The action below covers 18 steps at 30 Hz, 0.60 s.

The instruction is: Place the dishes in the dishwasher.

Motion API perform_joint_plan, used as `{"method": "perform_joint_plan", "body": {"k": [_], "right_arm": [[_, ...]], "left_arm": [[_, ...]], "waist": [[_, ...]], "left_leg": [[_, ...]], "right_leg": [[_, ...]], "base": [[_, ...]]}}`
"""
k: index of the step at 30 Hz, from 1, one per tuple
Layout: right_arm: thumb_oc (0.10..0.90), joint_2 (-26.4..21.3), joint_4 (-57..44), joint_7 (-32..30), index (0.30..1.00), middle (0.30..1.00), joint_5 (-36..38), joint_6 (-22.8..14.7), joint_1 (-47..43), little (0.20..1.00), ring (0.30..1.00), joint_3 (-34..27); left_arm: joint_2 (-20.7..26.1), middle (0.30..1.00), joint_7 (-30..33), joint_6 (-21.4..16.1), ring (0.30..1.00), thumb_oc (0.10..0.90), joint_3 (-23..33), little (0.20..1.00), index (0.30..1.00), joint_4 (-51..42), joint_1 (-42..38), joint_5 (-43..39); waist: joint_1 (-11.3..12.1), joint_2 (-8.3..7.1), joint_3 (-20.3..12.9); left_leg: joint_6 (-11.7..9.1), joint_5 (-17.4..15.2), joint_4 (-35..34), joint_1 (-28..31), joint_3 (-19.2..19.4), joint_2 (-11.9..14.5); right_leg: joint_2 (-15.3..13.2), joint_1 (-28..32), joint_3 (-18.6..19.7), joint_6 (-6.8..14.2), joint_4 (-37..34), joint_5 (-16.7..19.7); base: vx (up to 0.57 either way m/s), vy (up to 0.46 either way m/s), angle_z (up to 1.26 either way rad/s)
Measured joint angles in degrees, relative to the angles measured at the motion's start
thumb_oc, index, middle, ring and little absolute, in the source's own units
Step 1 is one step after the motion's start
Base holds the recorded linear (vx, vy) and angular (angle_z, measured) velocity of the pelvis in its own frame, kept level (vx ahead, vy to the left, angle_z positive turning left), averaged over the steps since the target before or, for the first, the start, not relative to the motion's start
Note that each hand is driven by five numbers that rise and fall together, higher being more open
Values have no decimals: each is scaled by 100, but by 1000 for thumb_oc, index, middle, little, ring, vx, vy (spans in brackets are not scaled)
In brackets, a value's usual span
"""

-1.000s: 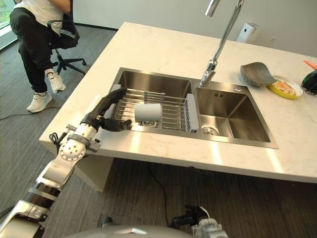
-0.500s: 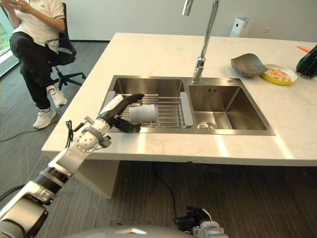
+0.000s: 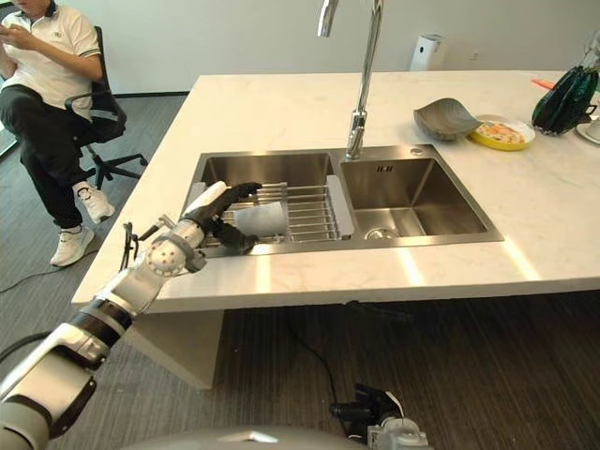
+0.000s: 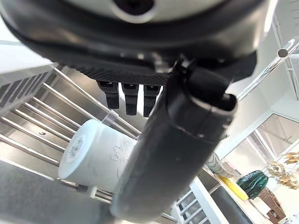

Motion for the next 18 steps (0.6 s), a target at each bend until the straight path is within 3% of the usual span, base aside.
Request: {"method": "perform_joint_plan", "body": {"k": [14,18], "right_arm": [[800,-7,-375,121,900,900,62,30,242,900,900,-233],[800,40,108,67,900,900,49,157,-84,900,900,-151]], "left_arm": [[97,900,22,24,900,800,-219,900,900,559,-199,3],[49,900,88,39,900,800,-490,900,900,795,-357,4]], "waist": [[-193,-149,-31],[-146,-167,-39]], "left_leg": [[29,-38,-2,122,272,-35],[24,-82,-4,175,343,-43]], "right_leg": [[-5,-72,260,25,0,42],[-19,-64,293,9,-2,29]], "base": [[6,10,-9],[40,21,-7]]}}
